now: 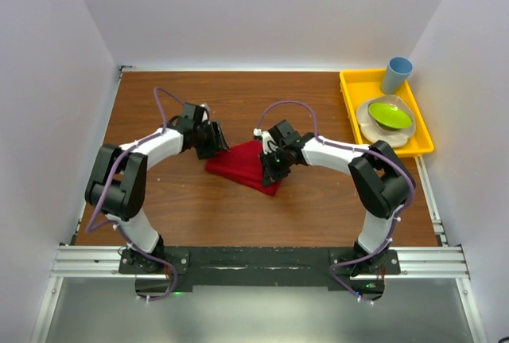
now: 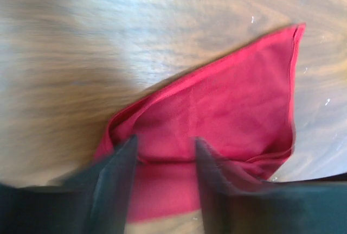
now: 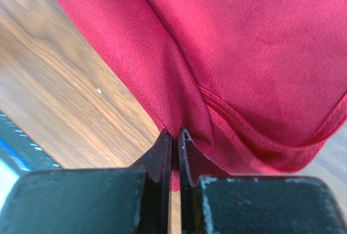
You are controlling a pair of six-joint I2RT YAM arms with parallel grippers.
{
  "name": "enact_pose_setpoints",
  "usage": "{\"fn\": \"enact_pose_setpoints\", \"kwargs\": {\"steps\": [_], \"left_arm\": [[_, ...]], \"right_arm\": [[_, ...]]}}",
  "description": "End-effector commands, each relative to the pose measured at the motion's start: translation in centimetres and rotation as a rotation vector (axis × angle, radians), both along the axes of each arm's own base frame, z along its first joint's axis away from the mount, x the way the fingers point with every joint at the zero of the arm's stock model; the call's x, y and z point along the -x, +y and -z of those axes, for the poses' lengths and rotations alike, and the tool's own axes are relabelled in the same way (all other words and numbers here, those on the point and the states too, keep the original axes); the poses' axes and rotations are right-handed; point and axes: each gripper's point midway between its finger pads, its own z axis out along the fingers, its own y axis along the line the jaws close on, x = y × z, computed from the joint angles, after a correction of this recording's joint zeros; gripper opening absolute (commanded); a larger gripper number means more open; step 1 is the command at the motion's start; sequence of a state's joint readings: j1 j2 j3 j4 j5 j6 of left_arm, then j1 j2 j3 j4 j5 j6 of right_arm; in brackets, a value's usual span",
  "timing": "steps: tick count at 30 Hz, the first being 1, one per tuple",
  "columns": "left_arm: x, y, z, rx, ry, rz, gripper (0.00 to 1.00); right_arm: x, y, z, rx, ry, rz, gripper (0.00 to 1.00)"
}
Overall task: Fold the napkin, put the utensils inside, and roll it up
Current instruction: Roll the napkin with the utensil
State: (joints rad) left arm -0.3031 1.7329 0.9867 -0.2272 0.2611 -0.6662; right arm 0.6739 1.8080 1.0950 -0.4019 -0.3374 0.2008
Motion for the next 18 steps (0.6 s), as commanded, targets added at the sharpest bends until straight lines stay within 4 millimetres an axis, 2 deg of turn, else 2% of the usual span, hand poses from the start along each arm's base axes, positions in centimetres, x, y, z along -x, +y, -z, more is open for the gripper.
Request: {"fn": "enact_pose_setpoints", "kwargs": {"steps": [1, 3, 5, 8, 9, 10, 11, 12, 14, 18], "left_arm": [[-0.4, 3.0, -5.1, -0.126, -0.035, -0.114, 0.67], [0.3, 3.8, -6.7, -0.147, -0.029, -0.15, 0.72], [1.4, 4.0, -7.4, -0.142, -0.012, -0.163, 0.77], [3.6, 3.3, -6.5, -0.07, 0.081, -0.184, 0.78], [4.9, 3.0, -5.4, -0.039, 0.135, -0.21, 0.78], [5.8, 2.1, -5.2, 0.023, 0.161, -0.194, 0.78], [5.3, 1.4, -5.6, 0.075, 0.118, -0.196, 0.77], [6.4, 1.3, -4.3, 0.099, 0.156, -0.213, 0.77], [6.0, 0.7, -4.4, 0.143, 0.13, -0.207, 0.77], [5.6, 1.2, -3.2, 0.154, 0.14, -0.249, 0.81]], "right_arm": [[2.7, -1.2, 5.3, 0.066, 0.168, 0.039, 0.0], [2.7, -1.1, 5.9, 0.07, 0.18, 0.042, 0.0], [2.7, -1.2, 6.9, 0.07, 0.2, 0.05, 0.0], [2.9, -1.8, 8.2, 0.081, 0.235, 0.075, 0.0], [2.9, -1.9, 8.4, 0.085, 0.241, 0.082, 0.0], [3.3, -2.2, 8.8, 0.097, 0.252, 0.085, 0.0], [3.3, -2.6, 9.2, 0.112, 0.25, 0.093, 0.0], [3.3, -2.7, 9.4, 0.116, 0.253, 0.104, 0.0], [3.7, -3.3, 9.9, 0.136, 0.253, 0.115, 0.0], [3.9, -3.7, 10.1, 0.153, 0.253, 0.141, 0.0]]}}
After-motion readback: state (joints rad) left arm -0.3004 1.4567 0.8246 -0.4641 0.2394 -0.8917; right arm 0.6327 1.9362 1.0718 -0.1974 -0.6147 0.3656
